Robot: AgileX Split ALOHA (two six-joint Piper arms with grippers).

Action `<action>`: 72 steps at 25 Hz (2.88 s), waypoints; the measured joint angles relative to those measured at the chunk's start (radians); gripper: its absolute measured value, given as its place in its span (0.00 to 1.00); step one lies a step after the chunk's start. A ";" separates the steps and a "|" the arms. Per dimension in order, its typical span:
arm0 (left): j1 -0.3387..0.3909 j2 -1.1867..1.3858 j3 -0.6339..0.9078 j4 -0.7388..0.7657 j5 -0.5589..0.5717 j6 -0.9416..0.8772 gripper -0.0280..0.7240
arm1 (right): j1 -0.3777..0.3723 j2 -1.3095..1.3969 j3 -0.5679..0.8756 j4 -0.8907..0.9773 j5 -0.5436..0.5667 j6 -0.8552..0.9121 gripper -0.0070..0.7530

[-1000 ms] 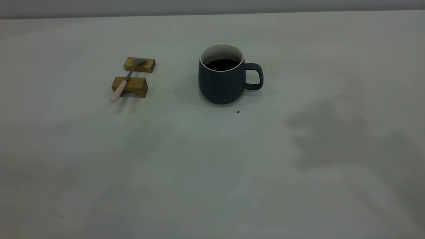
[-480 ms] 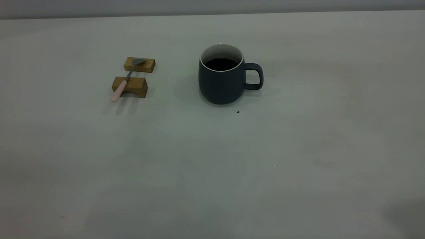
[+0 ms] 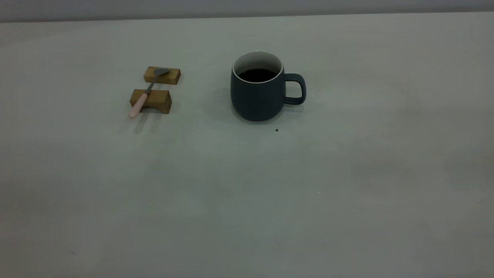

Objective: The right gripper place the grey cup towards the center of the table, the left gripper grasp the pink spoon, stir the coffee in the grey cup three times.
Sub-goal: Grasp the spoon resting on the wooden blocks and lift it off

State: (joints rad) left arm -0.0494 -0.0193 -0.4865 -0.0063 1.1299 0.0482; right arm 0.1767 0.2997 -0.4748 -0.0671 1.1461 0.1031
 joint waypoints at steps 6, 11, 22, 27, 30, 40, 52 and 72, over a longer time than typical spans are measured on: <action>0.000 0.000 0.000 0.000 0.000 -0.001 0.55 | -0.115 -0.207 0.006 -0.003 -0.019 -0.001 0.59; 0.000 0.000 0.000 0.000 0.000 -0.001 0.55 | -0.120 -0.278 0.006 -0.004 -0.016 -0.004 0.59; 0.000 0.000 0.000 0.000 0.000 -0.003 0.55 | -0.120 -0.279 0.006 -0.002 -0.016 -0.007 0.59; 0.000 0.000 0.000 0.000 0.000 -0.004 0.55 | -0.120 -0.279 0.006 -0.002 -0.016 -0.007 0.59; 0.000 0.000 0.000 0.000 0.000 -0.004 0.55 | -0.120 -0.279 0.006 -0.002 -0.016 -0.007 0.59; 0.000 0.048 -0.013 0.006 -0.014 -0.004 0.58 | -0.120 -0.279 0.006 -0.002 -0.016 -0.007 0.59; 0.000 0.715 -0.130 -0.002 -0.269 -0.004 0.72 | -0.120 -0.279 0.006 -0.002 -0.016 -0.007 0.59; -0.052 2.104 -0.783 -0.165 -0.492 -0.048 0.72 | -0.120 -0.279 0.006 -0.002 -0.016 -0.007 0.59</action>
State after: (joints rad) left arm -0.1016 2.0844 -1.2692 -0.1711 0.6381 0.0000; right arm 0.0565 0.0207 -0.4690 -0.0689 1.1303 0.0956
